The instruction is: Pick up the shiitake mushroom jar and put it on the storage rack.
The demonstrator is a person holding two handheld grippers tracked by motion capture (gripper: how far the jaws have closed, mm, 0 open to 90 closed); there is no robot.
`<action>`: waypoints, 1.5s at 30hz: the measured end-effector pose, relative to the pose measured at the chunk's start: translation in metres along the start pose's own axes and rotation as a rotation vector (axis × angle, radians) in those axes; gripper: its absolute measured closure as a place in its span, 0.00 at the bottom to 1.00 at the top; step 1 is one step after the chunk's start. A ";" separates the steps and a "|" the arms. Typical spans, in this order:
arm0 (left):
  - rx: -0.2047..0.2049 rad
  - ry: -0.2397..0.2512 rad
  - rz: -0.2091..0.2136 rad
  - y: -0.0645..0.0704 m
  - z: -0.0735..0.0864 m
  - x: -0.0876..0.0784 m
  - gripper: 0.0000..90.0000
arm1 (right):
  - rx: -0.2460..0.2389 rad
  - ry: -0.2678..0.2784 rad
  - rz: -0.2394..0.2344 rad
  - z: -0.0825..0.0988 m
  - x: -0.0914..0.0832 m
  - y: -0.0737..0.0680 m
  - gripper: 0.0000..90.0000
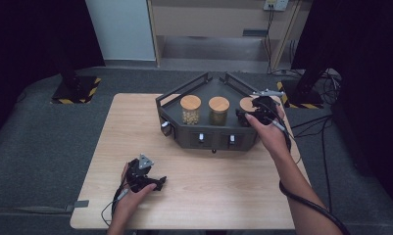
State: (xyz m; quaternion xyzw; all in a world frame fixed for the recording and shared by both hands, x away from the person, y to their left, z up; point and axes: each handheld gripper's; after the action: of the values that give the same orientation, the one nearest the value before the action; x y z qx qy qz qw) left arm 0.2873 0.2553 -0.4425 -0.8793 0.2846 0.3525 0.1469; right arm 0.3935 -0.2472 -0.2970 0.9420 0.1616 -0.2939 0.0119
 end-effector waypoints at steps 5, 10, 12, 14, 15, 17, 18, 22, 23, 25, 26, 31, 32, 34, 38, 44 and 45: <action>-0.001 0.000 0.000 0.000 0.000 0.000 0.00 | -0.016 0.030 0.025 0.004 -0.011 -0.002 0.07; 0.000 0.000 0.001 0.000 0.000 0.000 0.00 | -0.026 0.050 0.003 0.009 -0.024 0.000 0.06; 0.000 0.000 0.001 0.000 0.000 0.000 0.00 | -0.023 0.062 0.009 0.012 -0.030 0.001 0.05; 0.001 -0.001 0.001 0.000 0.000 0.000 0.00 | -0.020 0.068 0.010 0.013 -0.034 0.001 0.05; 0.001 -0.002 0.001 0.000 0.000 0.000 0.00 | -0.021 0.071 0.010 0.015 -0.036 0.002 0.05; 0.001 -0.001 0.001 0.000 0.000 0.000 0.00 | -0.020 0.076 0.008 0.018 -0.041 0.004 0.05; 0.002 -0.001 0.001 0.000 0.000 0.000 0.00 | -0.019 0.081 0.008 0.020 -0.044 0.004 0.05; 0.002 -0.001 0.002 -0.001 -0.001 0.000 0.00 | -0.028 0.087 -0.002 0.026 -0.054 0.006 0.04; 0.003 0.000 0.002 -0.001 -0.001 0.001 0.00 | -0.028 0.088 -0.005 0.027 -0.056 0.006 0.04; 0.004 -0.002 0.002 -0.001 -0.001 0.001 0.00 | -0.034 0.087 -0.009 0.030 -0.060 0.007 0.04; 0.004 -0.002 0.002 -0.001 -0.001 0.001 0.00 | -0.032 0.086 -0.013 0.032 -0.061 0.007 0.04; 0.004 -0.002 0.002 -0.001 -0.001 0.001 0.00 | -0.024 0.086 -0.019 0.044 -0.073 0.008 0.04; 0.004 -0.002 0.002 -0.001 -0.001 0.001 0.00 | -0.027 0.082 -0.021 0.045 -0.075 0.008 0.04; 0.004 -0.002 0.002 -0.001 -0.001 0.001 0.00 | -0.029 0.081 -0.024 0.048 -0.079 0.009 0.04; 0.005 -0.002 0.001 -0.001 -0.001 0.001 0.00 | -0.038 0.074 -0.029 0.055 -0.085 0.008 0.04; 0.004 -0.001 0.001 -0.001 -0.001 0.001 0.00 | -0.045 0.064 -0.040 0.067 -0.090 0.006 0.04; 0.005 -0.002 0.001 -0.001 -0.001 0.001 0.00 | -0.043 0.061 -0.042 0.069 -0.090 0.006 0.04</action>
State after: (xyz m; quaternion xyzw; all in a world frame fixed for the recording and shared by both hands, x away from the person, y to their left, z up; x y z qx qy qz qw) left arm 0.2887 0.2550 -0.4422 -0.8785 0.2858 0.3527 0.1490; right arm 0.2877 -0.2880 -0.3040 0.9464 0.1879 -0.2619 0.0208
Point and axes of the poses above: each handheld gripper's, and its own axes: x roughly forward along the jaws, z roughly out of its underside, y roughly to its right, and after that the axes turned 5 degrees about x, right-handed
